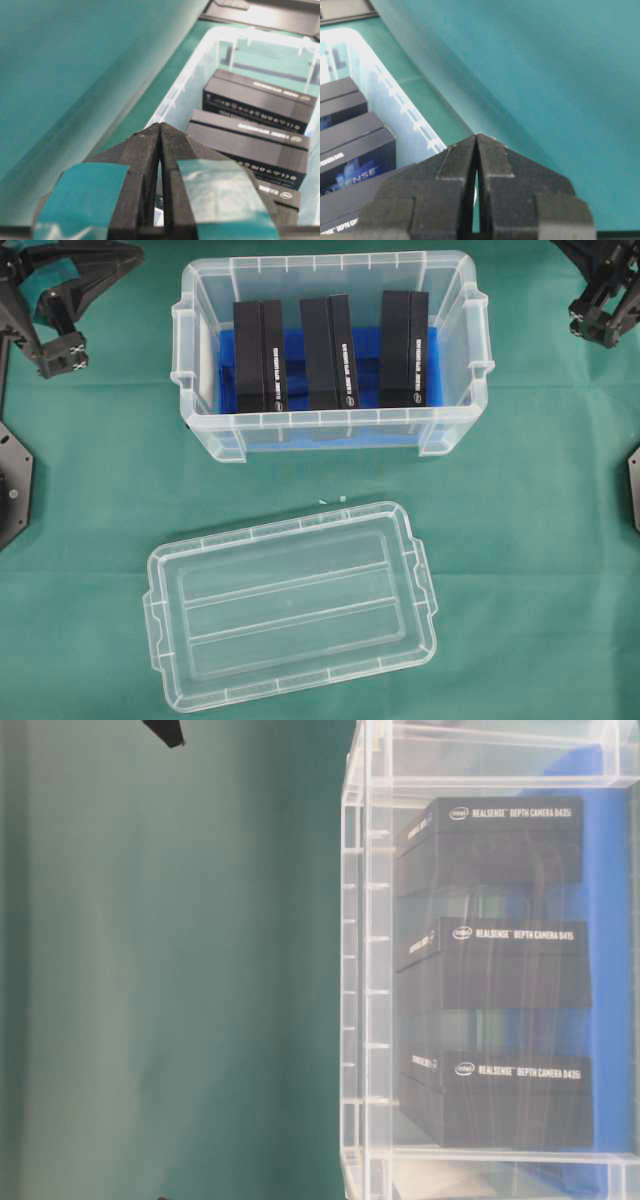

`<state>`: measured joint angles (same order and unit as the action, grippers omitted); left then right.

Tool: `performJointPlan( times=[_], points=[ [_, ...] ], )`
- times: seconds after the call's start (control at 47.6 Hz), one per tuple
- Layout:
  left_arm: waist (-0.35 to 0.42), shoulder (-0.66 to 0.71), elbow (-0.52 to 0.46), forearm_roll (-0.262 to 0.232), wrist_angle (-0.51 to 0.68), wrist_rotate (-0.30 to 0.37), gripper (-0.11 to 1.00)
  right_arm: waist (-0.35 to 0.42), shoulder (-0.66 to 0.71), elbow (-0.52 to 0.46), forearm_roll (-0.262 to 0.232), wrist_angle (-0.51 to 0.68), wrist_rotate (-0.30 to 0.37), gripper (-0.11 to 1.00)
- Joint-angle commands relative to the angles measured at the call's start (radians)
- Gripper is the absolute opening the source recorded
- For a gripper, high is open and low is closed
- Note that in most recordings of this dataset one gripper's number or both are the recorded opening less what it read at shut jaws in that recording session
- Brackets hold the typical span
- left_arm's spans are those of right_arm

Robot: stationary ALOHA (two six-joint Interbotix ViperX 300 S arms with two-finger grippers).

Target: Clamp the lid of the box with both arms, then lift and open it.

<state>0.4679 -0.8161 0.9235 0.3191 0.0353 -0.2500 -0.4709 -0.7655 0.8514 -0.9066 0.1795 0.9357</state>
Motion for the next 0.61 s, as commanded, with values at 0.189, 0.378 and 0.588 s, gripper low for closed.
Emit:
performJointPlan(
  times=[0.189,0.378,0.588],
  points=[
    [0.003,-0.014,-0.009,-0.002,-0.005,-0.005,0.01,-0.005,0.000,-0.012,-0.002,-0.009,0.006,0.00],
    [-0.040,-0.014,-0.008,-0.002,-0.006,-0.005,0.01,-0.003,-0.002,-0.002,0.006,-0.054,0.008,0.00],
    [-0.100,-0.014,-0.003,0.000,-0.003,-0.005,0.01,0.014,-0.002,0.011,0.008,-0.071,0.008,0.00]
  ],
)
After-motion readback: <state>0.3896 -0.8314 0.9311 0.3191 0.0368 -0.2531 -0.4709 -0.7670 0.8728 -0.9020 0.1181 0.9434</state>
